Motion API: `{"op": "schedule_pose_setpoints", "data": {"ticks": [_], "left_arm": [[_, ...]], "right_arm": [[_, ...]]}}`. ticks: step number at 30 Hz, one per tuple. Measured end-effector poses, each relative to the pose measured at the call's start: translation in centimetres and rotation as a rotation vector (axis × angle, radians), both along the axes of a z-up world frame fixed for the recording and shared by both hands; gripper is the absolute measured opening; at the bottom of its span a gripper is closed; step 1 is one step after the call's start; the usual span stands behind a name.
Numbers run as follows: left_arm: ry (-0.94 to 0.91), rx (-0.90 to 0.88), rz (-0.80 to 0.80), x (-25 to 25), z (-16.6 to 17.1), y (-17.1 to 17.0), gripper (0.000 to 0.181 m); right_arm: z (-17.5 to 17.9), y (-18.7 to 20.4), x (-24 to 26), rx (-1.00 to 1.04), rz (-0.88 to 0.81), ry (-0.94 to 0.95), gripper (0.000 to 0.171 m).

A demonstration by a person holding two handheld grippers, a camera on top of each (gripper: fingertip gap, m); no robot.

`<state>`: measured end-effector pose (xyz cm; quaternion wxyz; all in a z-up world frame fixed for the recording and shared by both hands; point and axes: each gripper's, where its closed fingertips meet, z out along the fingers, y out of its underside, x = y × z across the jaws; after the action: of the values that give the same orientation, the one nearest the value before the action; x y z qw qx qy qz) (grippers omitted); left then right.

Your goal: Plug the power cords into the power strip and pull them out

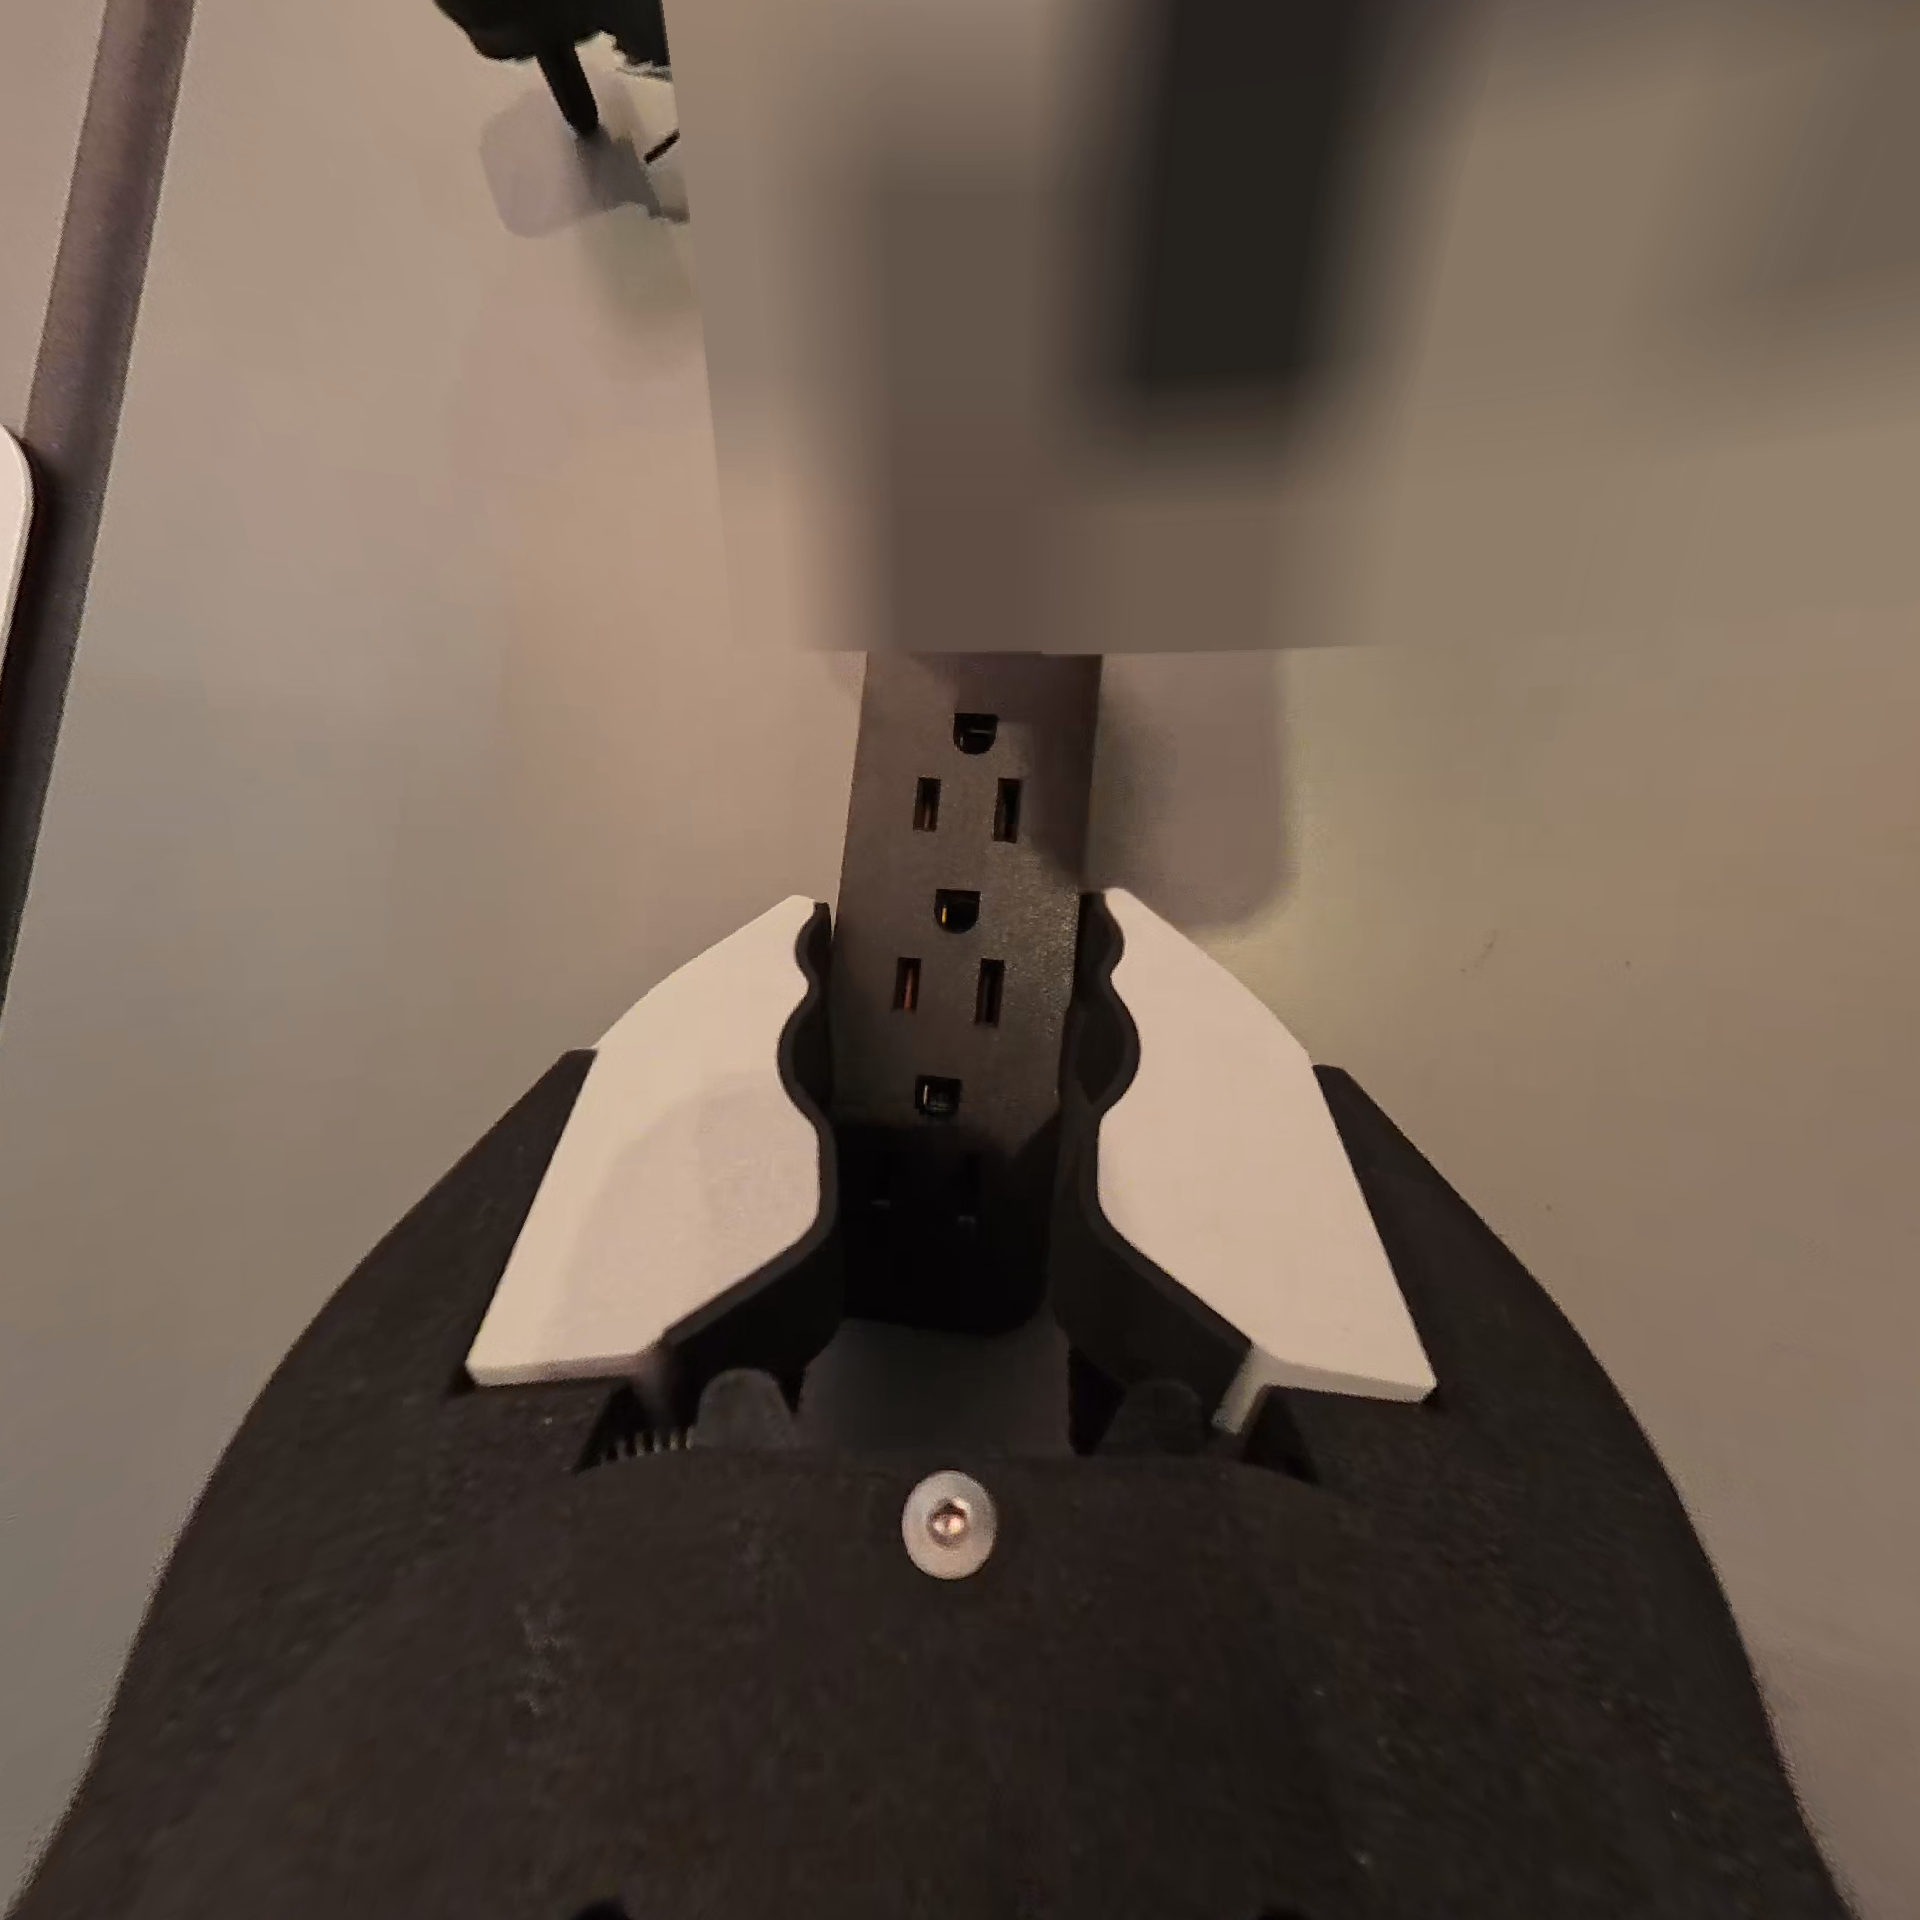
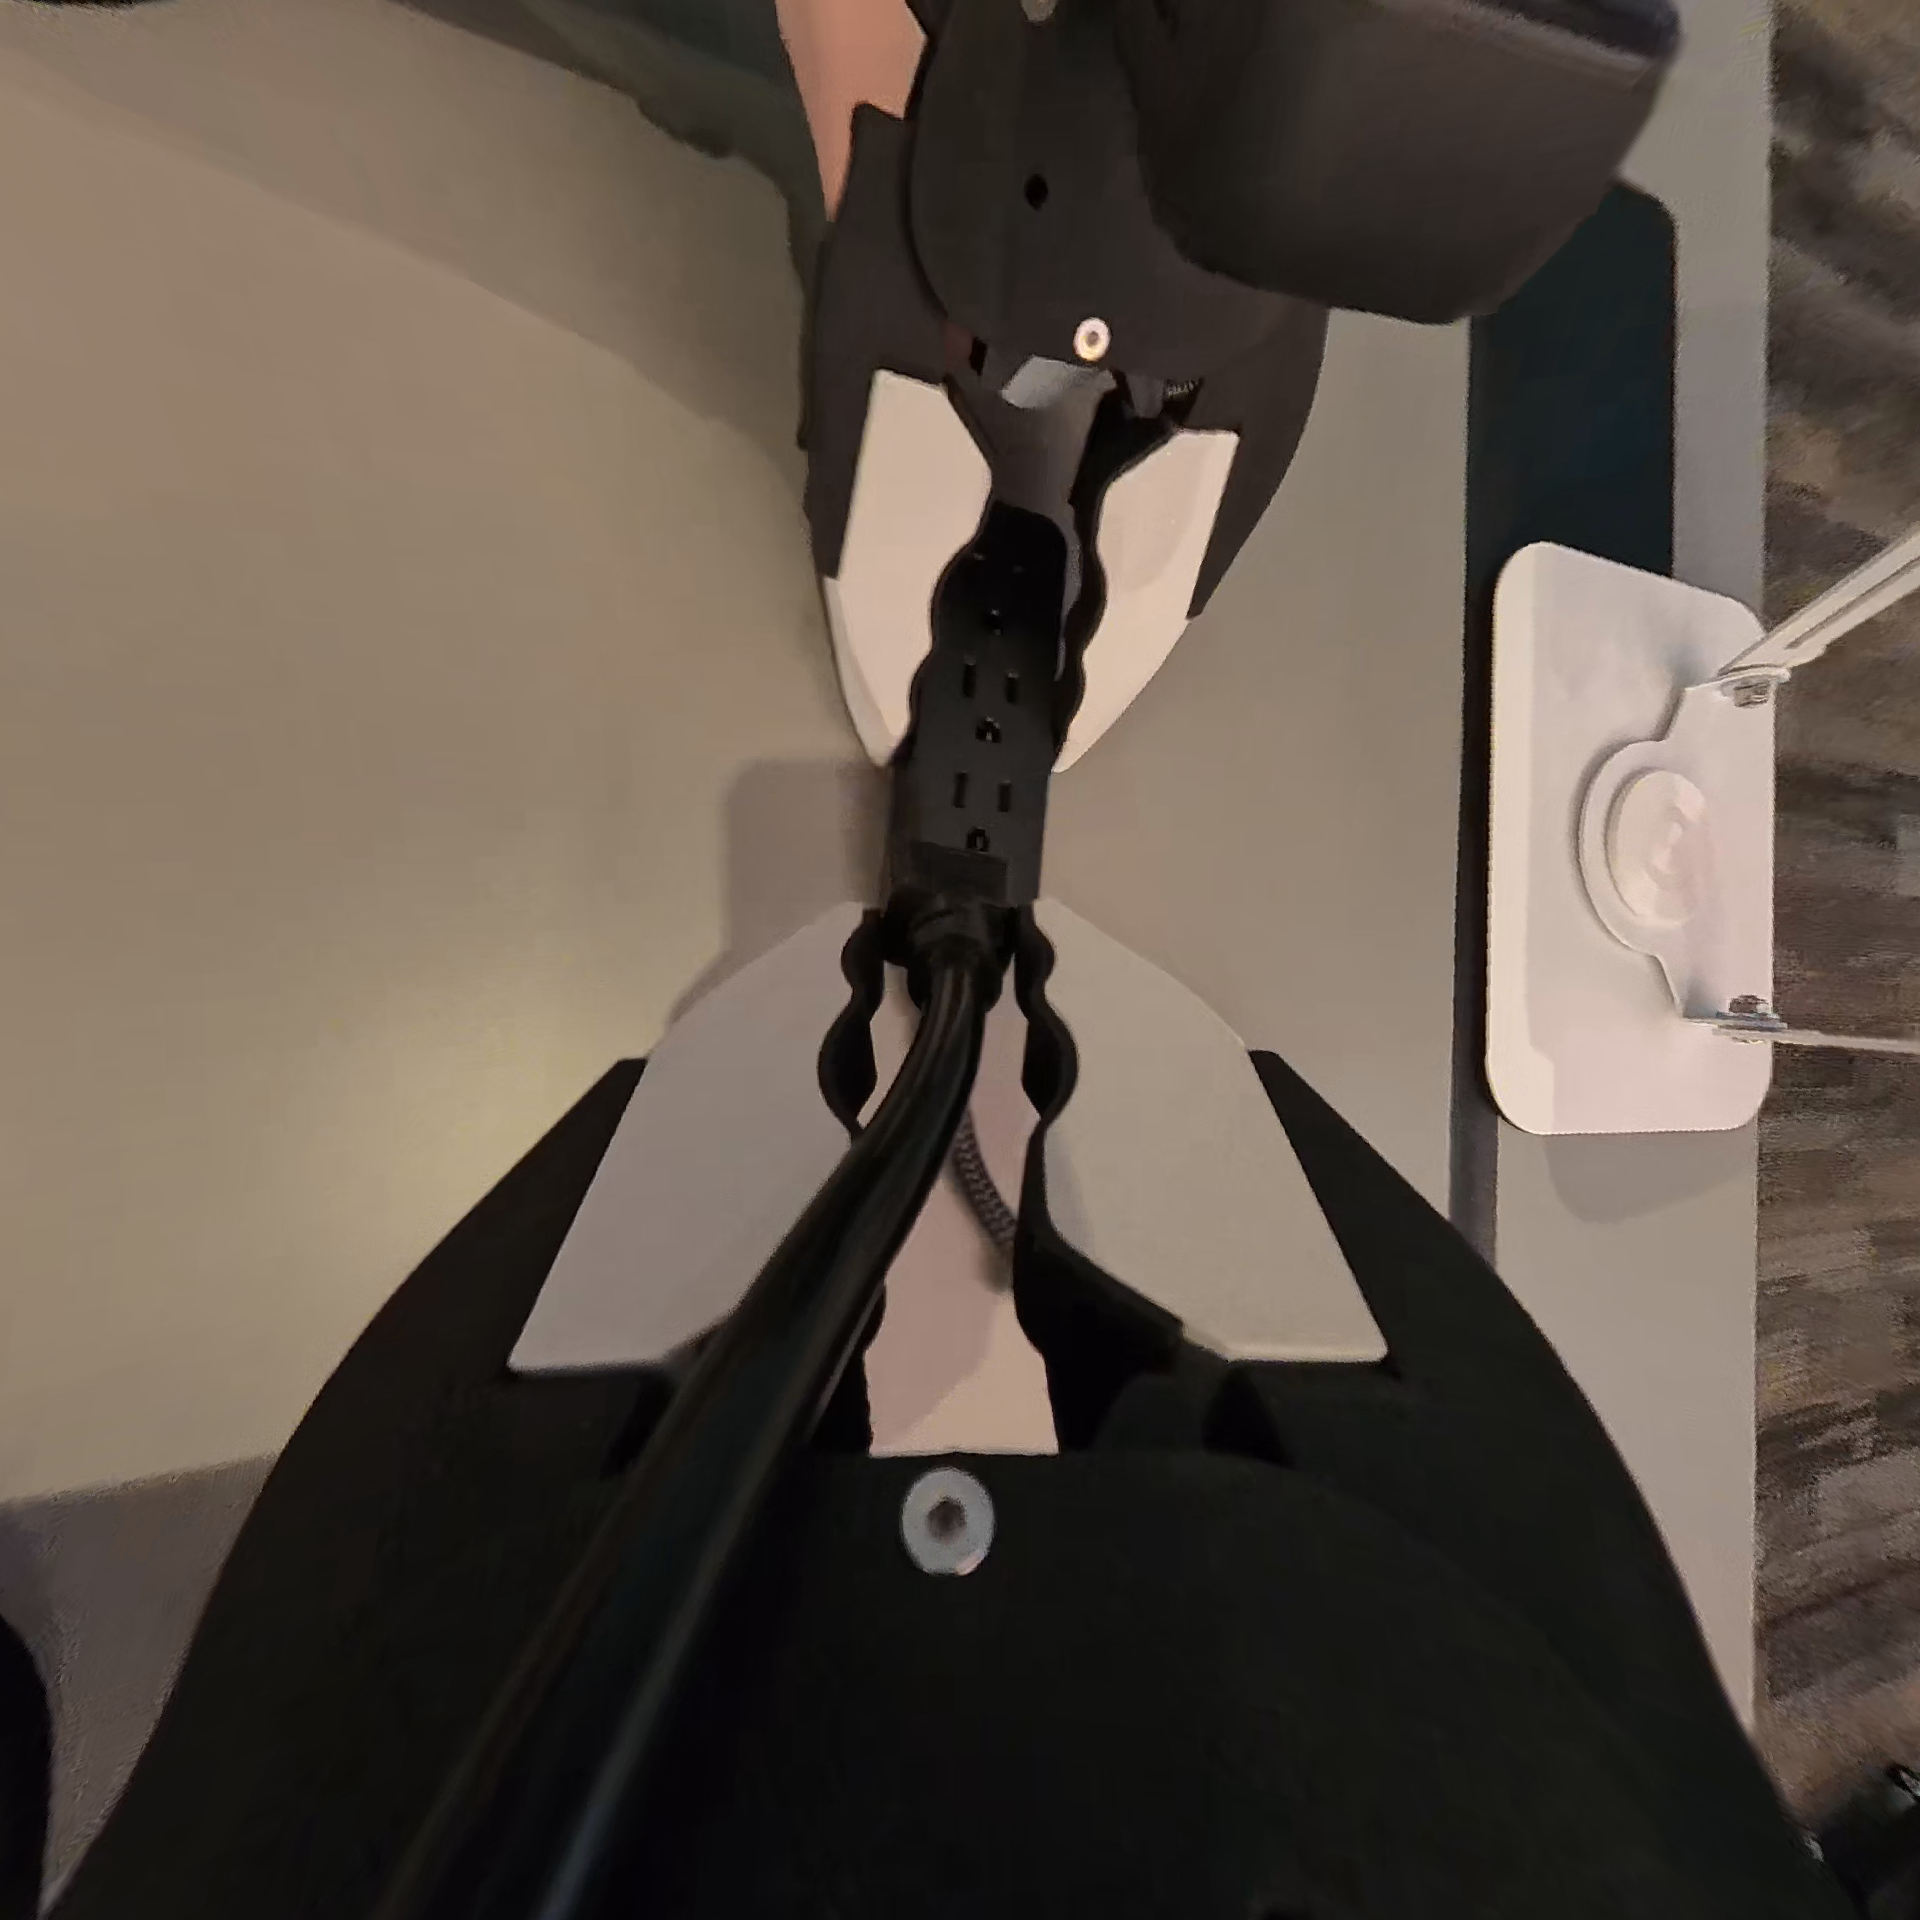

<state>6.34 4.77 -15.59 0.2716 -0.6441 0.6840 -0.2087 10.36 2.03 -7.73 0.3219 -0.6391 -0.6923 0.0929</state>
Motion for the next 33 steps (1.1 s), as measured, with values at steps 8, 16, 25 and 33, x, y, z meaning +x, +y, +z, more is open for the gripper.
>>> {"op": "schedule_pose_setpoints", "data": {"ticks": [8,16,25,33], "left_arm": [[-0.026,-0.002,-0.011,0.1,0.0,-0.1,0.046],[-0.030,-0.004,-0.004,0.1,0.0,-0.1,0.046],[-0.056,-0.007,0.000,0.2,0.1,-0.2,0.045],[-0.064,-0.011,0.005,0.2,0.1,-0.2,0.046]], "right_arm": [[-0.8,1.7,-1.7,-0.123,0.047,-0.142,0.025],[-1.7,2.2,-2.4,-0.199,-0.003,-0.194,0.025],[-2.5,2.2,-2.9,-0.229,-0.024,-0.254,0.025],[-2.8,2.2,-3.3,-0.270,-0.036,-0.283,0.025]]}}
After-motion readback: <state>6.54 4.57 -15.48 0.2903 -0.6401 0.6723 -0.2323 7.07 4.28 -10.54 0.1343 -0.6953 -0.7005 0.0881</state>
